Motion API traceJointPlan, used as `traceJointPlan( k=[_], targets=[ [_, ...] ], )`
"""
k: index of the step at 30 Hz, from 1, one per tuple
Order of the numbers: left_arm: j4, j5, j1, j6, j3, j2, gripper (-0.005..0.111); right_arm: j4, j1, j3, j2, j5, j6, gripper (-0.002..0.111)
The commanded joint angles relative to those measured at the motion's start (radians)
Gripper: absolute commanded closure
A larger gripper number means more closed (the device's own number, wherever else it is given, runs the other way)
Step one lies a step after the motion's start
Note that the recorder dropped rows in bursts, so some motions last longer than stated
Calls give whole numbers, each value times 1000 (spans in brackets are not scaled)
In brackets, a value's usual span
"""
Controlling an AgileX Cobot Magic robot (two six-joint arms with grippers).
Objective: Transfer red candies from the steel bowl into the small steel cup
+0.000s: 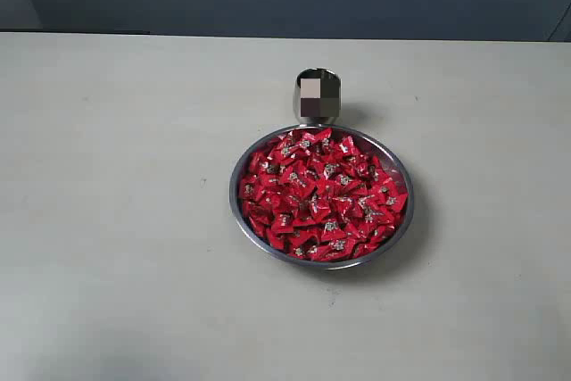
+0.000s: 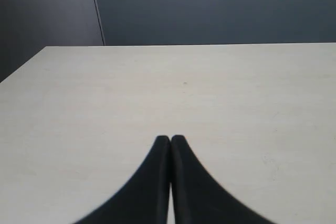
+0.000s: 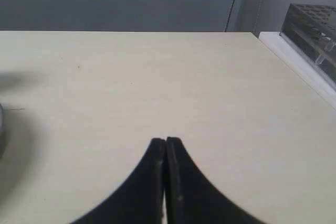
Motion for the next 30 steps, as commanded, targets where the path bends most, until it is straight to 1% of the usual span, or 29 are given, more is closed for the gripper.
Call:
traceJointPlan(
  k=[1,4,10,12,15,19,23,30],
  targets=[
    [1,-2,1,-3,4,-4,106,-5,-2,4,-3,-4,0,109],
    [1,-2,1,-3,4,-4,106,-16,-2,4,-3,-4,0,109],
    [1,-2,1,-3,4,-4,106,-120,-2,4,-3,-6,0,109],
    [1,-2,1,-3,4,-4,106,-118,-2,4,-3,-44,0,109],
    [1,-2,1,-3,4,-4,106,-118,-2,4,-3,-162,0,109],
    [1,-2,1,-3,4,-4,106,-45,-2,4,-3,-315,0,109],
    [1,-2,1,-3,4,-4,106,39,-2,4,-3,-416,0,109],
    [1,-2,1,-3,4,-4,106,59,-2,4,-3,-433,0,109]
  ],
)
